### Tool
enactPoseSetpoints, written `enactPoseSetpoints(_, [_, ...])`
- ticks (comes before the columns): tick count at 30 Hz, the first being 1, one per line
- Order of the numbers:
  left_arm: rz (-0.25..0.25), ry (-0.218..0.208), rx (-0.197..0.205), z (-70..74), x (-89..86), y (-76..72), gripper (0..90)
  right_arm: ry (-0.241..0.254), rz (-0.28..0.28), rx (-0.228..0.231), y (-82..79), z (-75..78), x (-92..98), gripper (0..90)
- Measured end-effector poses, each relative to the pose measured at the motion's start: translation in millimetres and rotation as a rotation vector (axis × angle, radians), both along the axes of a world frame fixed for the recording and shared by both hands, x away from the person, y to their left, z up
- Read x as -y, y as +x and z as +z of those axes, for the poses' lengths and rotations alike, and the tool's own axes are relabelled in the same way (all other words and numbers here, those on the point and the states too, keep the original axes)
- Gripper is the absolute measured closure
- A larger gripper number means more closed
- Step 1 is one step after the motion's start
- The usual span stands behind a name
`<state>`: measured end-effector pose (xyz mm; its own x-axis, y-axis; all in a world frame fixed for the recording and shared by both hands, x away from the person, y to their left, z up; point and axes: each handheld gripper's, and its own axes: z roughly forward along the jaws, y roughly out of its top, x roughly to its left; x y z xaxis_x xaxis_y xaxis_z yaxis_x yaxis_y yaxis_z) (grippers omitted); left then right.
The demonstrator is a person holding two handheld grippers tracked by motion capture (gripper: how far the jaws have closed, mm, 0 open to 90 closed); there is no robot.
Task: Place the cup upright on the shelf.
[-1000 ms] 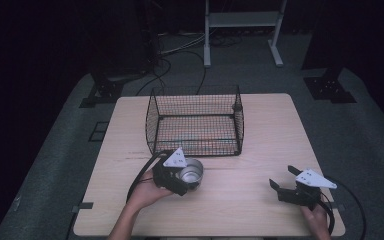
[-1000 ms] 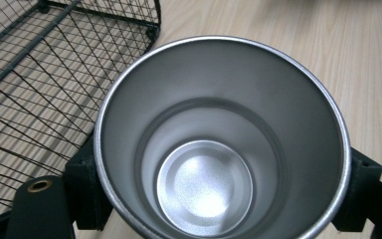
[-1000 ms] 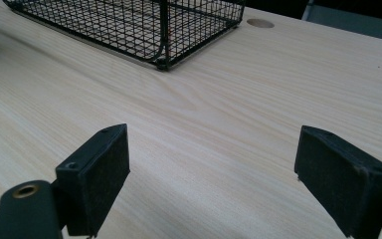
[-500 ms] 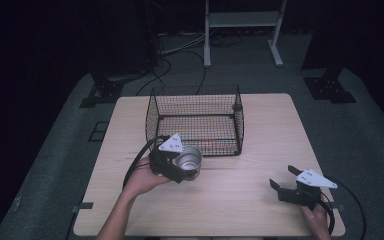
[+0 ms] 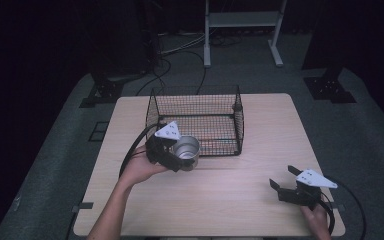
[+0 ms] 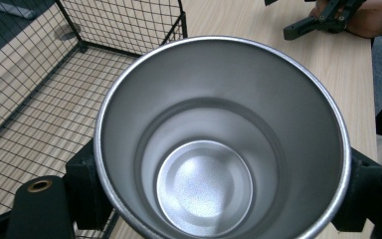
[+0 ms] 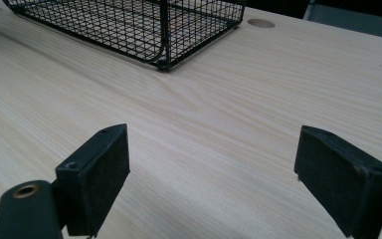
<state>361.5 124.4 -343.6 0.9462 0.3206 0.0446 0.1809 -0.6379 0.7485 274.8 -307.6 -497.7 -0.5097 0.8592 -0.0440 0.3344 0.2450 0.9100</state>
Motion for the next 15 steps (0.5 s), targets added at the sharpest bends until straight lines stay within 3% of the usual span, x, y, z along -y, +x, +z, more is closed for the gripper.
enactPoseSetpoints(15, [0.007,-0.005,0.015,30.0,1.8,19.7,17.7,0.002,0.001,-0.002,0.1,0.1,0.0,13.4])
